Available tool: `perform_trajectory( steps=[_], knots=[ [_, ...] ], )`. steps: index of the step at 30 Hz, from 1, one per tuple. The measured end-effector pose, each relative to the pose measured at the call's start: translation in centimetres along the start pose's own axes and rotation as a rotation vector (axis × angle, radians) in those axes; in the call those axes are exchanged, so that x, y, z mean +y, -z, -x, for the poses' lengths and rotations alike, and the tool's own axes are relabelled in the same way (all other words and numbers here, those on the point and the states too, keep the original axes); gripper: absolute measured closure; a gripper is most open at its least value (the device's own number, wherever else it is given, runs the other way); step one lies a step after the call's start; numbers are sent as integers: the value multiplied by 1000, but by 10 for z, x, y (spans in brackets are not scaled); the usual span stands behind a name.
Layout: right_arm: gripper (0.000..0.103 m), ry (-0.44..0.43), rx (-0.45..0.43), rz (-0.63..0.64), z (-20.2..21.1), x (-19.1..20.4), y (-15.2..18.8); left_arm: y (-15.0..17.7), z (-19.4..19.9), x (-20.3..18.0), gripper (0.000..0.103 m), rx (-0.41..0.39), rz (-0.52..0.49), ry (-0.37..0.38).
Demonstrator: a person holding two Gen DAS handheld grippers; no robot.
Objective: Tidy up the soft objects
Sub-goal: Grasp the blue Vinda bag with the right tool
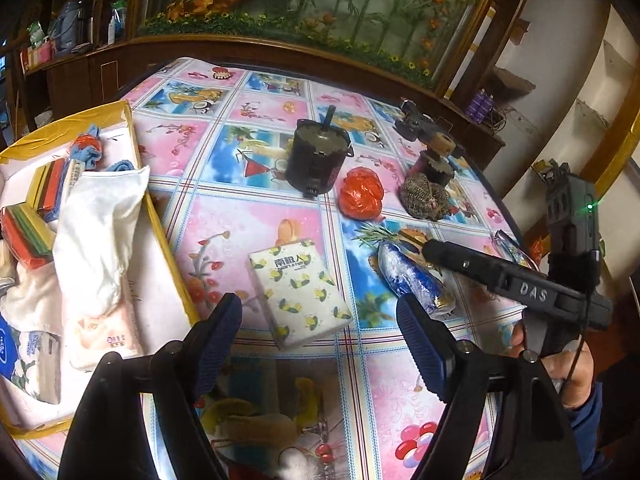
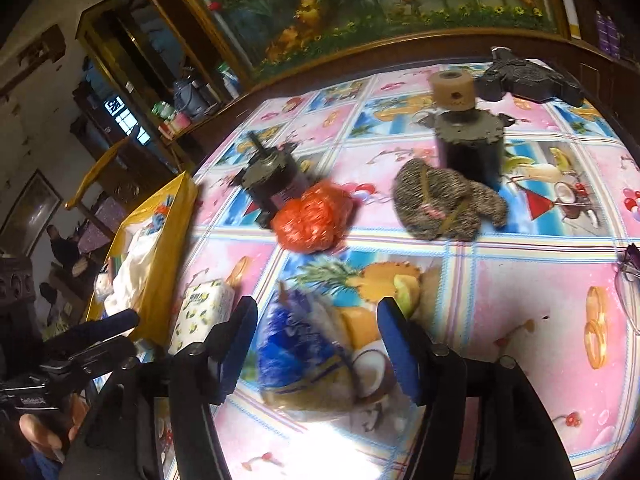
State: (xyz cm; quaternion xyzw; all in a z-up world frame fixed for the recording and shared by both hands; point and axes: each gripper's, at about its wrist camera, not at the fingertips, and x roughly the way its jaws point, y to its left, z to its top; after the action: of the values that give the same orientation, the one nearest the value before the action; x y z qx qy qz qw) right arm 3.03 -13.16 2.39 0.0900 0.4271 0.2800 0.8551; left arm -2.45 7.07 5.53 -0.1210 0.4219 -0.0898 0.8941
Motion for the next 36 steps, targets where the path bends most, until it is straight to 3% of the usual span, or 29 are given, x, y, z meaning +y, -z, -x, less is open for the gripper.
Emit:
perform_trajectory(
  steps=[3,6,7,9,17,23,30,36],
  knots=[
    [26,52,23,84,-7,16,4,1,0,-3,24,-11,-9,-27],
    [24,66,60,141,-16,26,10,0,0,-1,24,-13,-5,-49],
    [25,74,72,150,-20,28,13,-1,-1,1,24,-10,-4,-48],
    [56,91,93,140,-24,26,15,-1,-3,0,24,-4,-6,-48],
    [56,81,-48,39,5,10,8,1,-24,-9,24,38,-25,-90],
    [56,69,-69,19,11,7,4,-4,-49,-15,25,58,-39,-160],
    [56,56,-84,17,17,7,2,2,-58,-17,47,3,-82,-263],
    [56,49,-82,15,16,8,2,5,-56,-19,48,-8,-109,-283]
  ],
)
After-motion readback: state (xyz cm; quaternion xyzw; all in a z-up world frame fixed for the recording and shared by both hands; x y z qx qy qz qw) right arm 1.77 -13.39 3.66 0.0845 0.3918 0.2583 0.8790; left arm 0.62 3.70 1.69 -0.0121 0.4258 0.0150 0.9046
